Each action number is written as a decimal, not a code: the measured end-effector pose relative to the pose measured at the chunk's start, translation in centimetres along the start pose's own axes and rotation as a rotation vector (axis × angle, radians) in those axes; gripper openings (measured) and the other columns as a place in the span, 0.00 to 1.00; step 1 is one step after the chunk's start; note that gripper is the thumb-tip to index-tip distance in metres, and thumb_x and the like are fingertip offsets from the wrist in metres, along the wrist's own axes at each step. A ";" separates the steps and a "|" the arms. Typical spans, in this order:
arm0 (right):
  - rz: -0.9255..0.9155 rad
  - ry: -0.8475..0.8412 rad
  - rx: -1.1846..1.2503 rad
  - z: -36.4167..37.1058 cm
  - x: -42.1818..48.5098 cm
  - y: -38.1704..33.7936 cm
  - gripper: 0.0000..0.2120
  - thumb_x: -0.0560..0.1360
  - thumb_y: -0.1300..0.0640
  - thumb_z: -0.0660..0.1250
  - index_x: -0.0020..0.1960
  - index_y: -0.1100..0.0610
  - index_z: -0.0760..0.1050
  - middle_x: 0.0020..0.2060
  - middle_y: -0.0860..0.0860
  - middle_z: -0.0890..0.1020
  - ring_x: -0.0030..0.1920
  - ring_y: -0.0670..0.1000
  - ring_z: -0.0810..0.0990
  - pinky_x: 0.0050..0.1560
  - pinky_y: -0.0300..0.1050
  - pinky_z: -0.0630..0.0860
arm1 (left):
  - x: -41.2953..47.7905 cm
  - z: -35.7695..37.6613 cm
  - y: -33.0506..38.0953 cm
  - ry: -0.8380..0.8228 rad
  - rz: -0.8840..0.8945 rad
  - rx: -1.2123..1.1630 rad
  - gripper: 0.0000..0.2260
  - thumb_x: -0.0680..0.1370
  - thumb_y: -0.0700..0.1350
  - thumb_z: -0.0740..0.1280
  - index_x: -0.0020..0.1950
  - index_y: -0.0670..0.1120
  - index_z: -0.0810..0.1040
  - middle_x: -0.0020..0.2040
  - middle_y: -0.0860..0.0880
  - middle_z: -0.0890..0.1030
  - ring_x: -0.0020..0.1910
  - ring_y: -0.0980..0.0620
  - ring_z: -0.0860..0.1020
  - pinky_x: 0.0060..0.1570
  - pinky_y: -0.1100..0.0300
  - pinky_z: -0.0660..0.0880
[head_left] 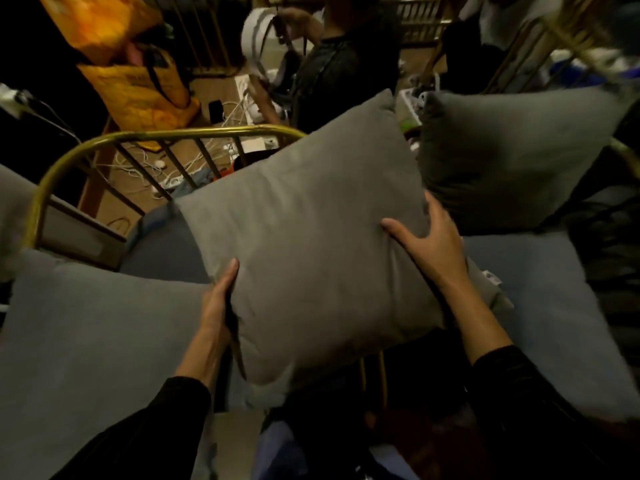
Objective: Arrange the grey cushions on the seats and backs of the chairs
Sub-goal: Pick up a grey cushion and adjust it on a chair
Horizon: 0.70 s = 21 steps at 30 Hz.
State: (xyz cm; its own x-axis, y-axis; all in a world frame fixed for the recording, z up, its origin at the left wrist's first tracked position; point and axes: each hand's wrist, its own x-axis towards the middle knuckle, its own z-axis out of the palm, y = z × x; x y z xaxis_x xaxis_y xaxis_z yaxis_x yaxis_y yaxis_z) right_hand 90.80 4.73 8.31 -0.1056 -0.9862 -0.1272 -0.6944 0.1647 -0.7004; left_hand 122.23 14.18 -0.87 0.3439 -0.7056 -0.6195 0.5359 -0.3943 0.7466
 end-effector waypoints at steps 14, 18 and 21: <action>0.361 0.168 0.360 -21.9 -6.3 22.3 0.39 0.66 0.31 0.66 0.72 0.49 0.66 0.63 0.50 0.76 0.61 0.52 0.74 0.59 0.47 0.69 | -11.3 24.8 -10.1 -0.331 0.121 0.459 0.36 0.61 0.58 0.80 0.64 0.47 0.75 0.57 0.49 0.83 0.53 0.49 0.82 0.55 0.50 0.80; 0.447 0.164 0.326 -22.8 -6.5 26.3 0.40 0.69 0.29 0.63 0.76 0.46 0.60 0.71 0.50 0.71 0.70 0.55 0.69 0.70 0.52 0.66 | -10.0 28.8 -12.9 -0.434 0.056 0.737 0.42 0.59 0.63 0.79 0.69 0.51 0.70 0.67 0.48 0.74 0.65 0.44 0.75 0.65 0.45 0.73; 0.521 0.134 0.197 -20.1 -6.5 29.2 0.51 0.65 0.23 0.56 0.79 0.51 0.49 0.77 0.54 0.61 0.75 0.58 0.61 0.74 0.57 0.59 | -9.1 29.7 -15.0 -0.419 0.025 1.078 0.53 0.62 0.66 0.76 0.79 0.55 0.51 0.79 0.44 0.53 0.76 0.36 0.56 0.73 0.37 0.58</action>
State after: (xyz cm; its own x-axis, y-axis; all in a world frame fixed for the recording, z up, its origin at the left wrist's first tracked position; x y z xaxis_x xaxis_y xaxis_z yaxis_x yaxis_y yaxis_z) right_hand 56.94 15.61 2.80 -0.4966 -0.7654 -0.4094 -0.3824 0.6163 -0.6884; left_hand 88.15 9.02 0.81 -0.0455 -0.7806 -0.6234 -0.4729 -0.5329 0.7017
